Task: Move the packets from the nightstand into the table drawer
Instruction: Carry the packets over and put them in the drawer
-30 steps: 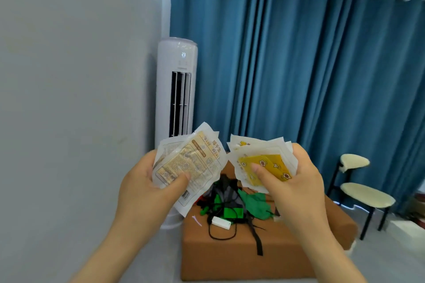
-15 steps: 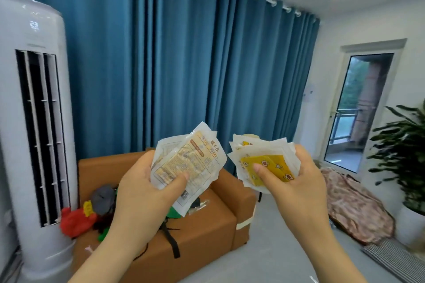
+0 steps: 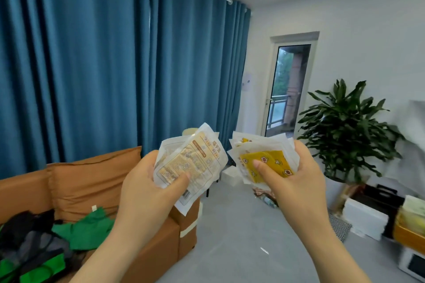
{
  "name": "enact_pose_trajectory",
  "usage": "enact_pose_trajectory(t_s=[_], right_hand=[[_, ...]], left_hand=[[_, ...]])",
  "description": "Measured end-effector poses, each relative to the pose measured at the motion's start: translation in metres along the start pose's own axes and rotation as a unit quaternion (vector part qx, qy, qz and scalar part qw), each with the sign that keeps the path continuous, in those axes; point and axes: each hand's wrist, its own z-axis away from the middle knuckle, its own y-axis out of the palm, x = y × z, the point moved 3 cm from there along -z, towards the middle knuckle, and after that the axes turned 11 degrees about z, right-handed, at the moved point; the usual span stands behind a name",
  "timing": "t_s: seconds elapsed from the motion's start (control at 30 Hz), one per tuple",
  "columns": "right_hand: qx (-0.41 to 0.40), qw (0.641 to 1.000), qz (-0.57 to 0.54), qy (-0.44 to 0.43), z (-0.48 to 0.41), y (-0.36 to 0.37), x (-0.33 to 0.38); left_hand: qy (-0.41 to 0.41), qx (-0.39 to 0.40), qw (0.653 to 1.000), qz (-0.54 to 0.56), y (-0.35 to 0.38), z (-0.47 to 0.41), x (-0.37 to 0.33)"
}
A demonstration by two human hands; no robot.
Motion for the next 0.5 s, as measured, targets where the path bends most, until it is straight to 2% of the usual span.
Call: enact_pose_trajectory(t_s=[0.27,0.5], right_hand=[[-0.019,0.994,0.073,0.083,-0.036,0.039,-0.102],[-0.031,0.965,0.165,0.201,-0.042,0.078,-0.188]], left_hand=[[-0.037,0.1,0.994,0.001,0.068,-0.081,0.106],[-0.125,0.224,0.966,-0.016,0.116,-0.134,0.214]])
